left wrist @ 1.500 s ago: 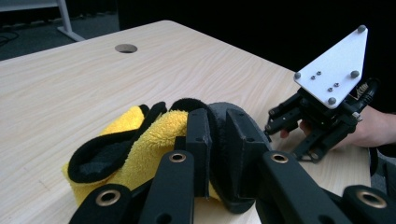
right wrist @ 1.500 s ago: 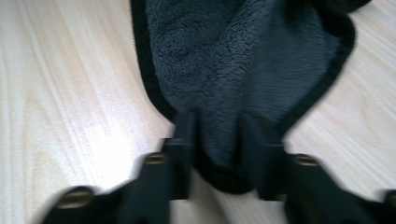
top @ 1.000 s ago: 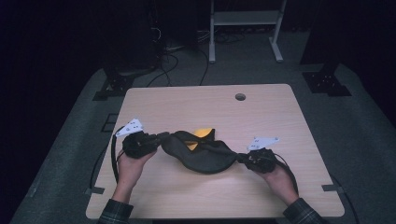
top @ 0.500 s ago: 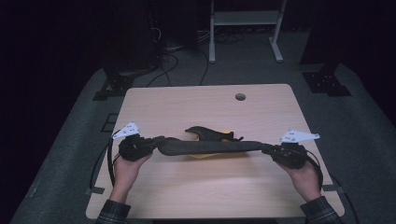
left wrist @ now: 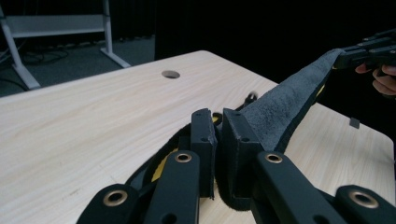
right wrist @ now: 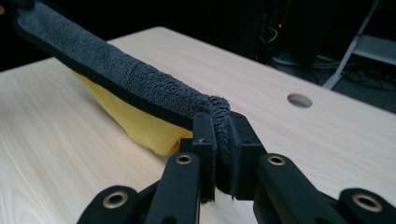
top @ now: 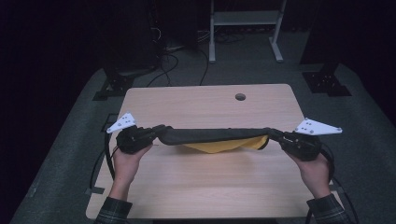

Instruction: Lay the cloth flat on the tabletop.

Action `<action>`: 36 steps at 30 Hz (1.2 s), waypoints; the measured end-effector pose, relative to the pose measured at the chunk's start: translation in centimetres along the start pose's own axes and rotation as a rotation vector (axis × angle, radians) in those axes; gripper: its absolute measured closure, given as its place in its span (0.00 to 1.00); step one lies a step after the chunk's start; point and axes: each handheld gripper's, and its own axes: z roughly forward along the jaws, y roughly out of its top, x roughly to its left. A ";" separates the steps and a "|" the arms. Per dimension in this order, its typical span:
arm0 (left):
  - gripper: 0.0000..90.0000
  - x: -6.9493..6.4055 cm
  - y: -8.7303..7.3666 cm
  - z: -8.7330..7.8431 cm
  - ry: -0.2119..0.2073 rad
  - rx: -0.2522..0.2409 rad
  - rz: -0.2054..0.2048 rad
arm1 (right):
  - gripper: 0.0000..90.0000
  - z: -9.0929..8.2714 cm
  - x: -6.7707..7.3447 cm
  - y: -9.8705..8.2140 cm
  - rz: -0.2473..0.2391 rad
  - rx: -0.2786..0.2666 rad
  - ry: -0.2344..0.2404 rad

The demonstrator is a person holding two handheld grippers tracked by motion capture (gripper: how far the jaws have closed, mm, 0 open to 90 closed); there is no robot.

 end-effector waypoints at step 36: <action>0.92 4.6 8.2 3.3 0.105 -0.158 0.065 | 0.91 3.0 -5.2 10.0 -0.072 -0.178 -0.082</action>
